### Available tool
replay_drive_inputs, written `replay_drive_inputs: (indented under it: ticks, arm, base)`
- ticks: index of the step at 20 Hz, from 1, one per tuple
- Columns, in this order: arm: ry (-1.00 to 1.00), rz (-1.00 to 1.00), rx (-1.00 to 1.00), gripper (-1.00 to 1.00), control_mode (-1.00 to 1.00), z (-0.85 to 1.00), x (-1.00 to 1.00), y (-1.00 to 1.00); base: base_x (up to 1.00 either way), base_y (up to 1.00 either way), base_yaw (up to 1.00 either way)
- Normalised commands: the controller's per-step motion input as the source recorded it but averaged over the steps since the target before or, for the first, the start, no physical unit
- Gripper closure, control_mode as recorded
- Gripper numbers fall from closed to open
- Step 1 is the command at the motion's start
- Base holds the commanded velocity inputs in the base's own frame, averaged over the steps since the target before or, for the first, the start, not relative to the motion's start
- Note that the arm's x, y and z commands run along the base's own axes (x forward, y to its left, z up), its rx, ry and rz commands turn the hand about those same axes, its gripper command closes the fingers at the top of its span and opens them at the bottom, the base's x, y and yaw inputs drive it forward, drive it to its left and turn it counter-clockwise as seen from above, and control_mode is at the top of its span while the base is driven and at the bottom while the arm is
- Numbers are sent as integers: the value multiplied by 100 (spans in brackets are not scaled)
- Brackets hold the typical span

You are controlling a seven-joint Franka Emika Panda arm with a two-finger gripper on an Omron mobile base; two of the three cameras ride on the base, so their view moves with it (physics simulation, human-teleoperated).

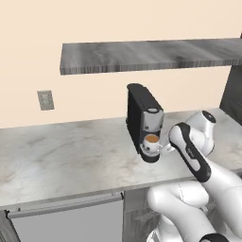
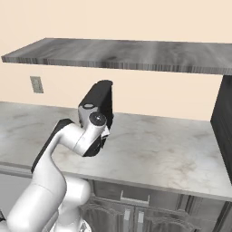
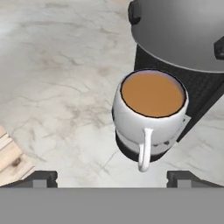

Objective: Pick up the brewed coffee from the coffee machine and place it next to the breakfast plate on the dining counter.

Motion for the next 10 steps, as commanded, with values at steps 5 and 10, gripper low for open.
replay_drive_inputs:
  ticks: [5,10]
  arm:
    - [0,3,0,-100,-100,-38,14,-7]
    - [-1,4,3,-100,-100,-27,12,-22]
  base:
    - [0,0,0]
    - [0,0,0]
